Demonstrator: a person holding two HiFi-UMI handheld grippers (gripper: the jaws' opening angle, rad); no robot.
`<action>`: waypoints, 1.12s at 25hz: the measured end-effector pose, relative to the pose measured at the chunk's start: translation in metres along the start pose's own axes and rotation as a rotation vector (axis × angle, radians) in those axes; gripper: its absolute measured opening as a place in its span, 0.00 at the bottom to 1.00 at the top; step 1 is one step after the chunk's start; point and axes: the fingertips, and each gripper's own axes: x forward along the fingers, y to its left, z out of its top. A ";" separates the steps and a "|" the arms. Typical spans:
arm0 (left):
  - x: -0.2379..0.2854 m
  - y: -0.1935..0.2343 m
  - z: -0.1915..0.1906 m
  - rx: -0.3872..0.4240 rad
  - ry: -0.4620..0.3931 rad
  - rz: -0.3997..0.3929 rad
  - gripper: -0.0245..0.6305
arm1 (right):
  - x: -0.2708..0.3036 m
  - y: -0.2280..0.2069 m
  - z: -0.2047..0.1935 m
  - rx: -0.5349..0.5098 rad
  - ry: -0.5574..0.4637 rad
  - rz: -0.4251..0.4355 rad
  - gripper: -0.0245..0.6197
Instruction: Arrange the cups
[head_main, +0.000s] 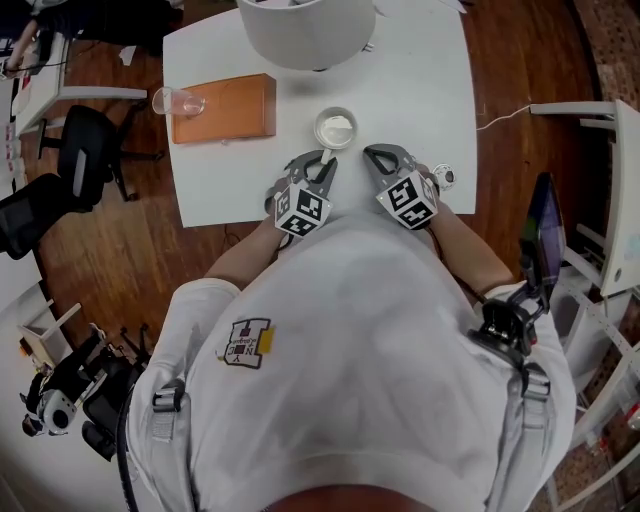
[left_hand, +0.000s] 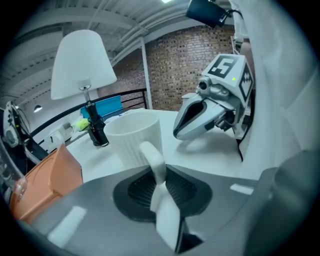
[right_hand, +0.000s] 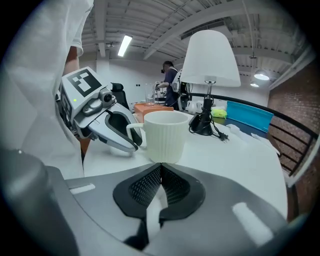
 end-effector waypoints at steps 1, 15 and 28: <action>-0.002 0.002 -0.003 0.025 -0.005 -0.038 0.12 | 0.001 -0.002 0.002 -0.013 -0.008 0.000 0.04; -0.023 0.025 -0.015 -0.044 -0.061 -0.015 0.23 | 0.019 -0.005 0.010 -0.076 0.001 0.025 0.22; -0.018 0.038 -0.006 -0.016 -0.110 0.173 0.13 | 0.028 0.000 0.017 -0.123 0.028 0.043 0.30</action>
